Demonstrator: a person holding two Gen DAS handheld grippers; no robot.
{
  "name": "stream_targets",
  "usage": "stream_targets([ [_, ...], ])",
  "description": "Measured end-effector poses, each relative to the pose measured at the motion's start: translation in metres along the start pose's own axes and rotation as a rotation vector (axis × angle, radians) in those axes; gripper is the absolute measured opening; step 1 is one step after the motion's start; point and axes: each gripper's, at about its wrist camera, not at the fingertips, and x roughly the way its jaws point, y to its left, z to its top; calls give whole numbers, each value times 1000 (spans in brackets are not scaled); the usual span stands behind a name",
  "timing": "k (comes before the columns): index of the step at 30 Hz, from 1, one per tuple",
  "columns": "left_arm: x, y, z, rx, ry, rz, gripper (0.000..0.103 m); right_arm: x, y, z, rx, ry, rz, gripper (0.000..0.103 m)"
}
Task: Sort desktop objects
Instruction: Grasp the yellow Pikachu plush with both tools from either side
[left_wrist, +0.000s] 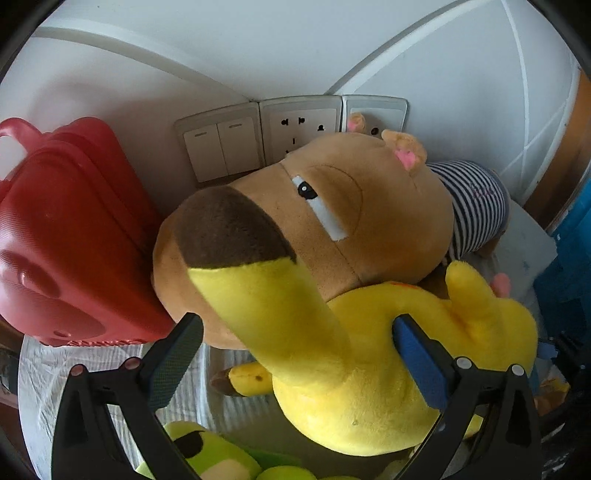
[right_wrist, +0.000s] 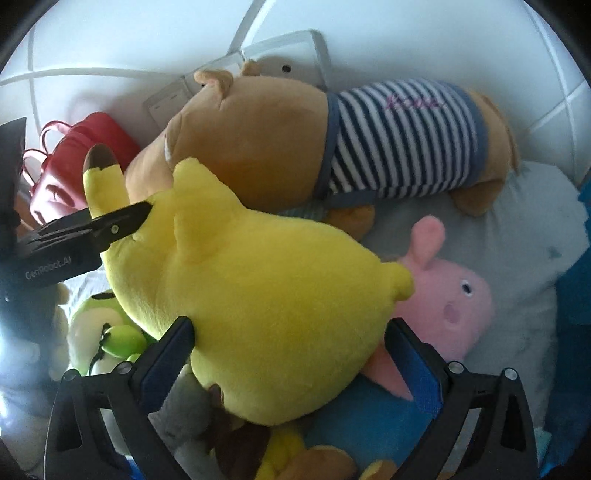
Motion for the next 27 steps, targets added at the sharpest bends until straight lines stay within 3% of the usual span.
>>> stream_targets([
  [3, -4, 11, -8, -15, -8, -1, 103, 6, 3, -2, -9, 25, 35, 103],
  [8, 21, 25, -8, -106, 31, -121, 103, 20, 11, 4, -29, 63, 48, 103],
  [13, 24, 24, -13, -107, -7, -160, 102, 30, 8, 12, -26, 83, 69, 103],
  [14, 20, 23, -15, -101, -21, -175, 92, 30, 10, 13, -39, 84, 63, 103],
  [15, 16, 21, -17, -94, -35, -196, 74, 28, 12, 12, -47, 76, 59, 103],
  [17, 6, 11, -22, -52, -65, -193, 55, 22, 17, 7, -59, 43, 50, 103],
  [19, -1, 3, -26, -9, -83, -151, 55, 17, 21, 2, -71, 11, 42, 100],
  [21, -2, 9, -27, -38, -76, -175, 54, 12, 24, -2, -80, -10, 38, 99],
  [22, -1, 16, -27, -68, -66, -197, 55, 11, 24, -2, -81, -5, 40, 99],
  [23, 0, 24, -27, -98, -55, -217, 64, 11, 24, -1, -80, 2, 46, 100],
  [24, 1, 29, -28, -114, -50, -216, 82, 10, 24, -1, -79, 6, 51, 100],
  [26, 5, 35, -32, -124, -54, -182, 103, 10, 27, -2, -84, 17, 53, 102],
  [27, 10, 40, -34, -151, -45, -203, 103, 10, 28, -2, -87, 22, 53, 103],
])
